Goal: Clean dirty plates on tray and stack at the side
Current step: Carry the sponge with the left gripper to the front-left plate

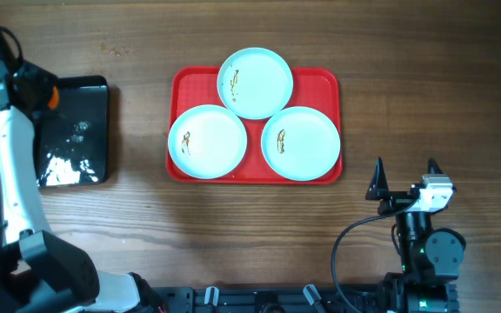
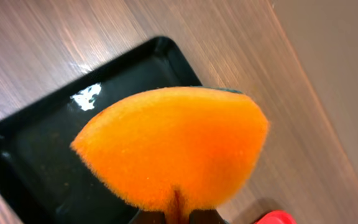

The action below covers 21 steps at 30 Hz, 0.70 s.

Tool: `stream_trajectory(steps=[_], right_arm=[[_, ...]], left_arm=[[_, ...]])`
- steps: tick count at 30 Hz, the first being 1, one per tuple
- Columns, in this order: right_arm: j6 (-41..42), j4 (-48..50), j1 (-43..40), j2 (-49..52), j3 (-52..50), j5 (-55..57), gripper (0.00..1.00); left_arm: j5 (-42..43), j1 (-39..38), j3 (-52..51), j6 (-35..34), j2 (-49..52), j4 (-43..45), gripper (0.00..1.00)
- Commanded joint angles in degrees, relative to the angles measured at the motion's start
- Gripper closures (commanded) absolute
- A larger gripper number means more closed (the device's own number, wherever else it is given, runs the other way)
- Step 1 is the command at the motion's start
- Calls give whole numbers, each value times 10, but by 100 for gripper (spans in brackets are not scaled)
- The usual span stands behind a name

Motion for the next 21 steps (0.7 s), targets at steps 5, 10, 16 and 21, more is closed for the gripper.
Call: stream_trajectory(steps=[5,10,16,21], right_arm=[[8,3,-2,-5,-3,2,0],[8,3,-2,-5,-3,2,0],[8,3,-2,-5,-3,2,0],[8,3,-2,-5,-3,2,0]], left_arm=[[5,-13,-57,14,78,-44,96],[40,-5,-12,15,-1,-63,96],[115,-19,-6,12,-111,-39,96],[247,-59,-9,16,-122,-71,96]])
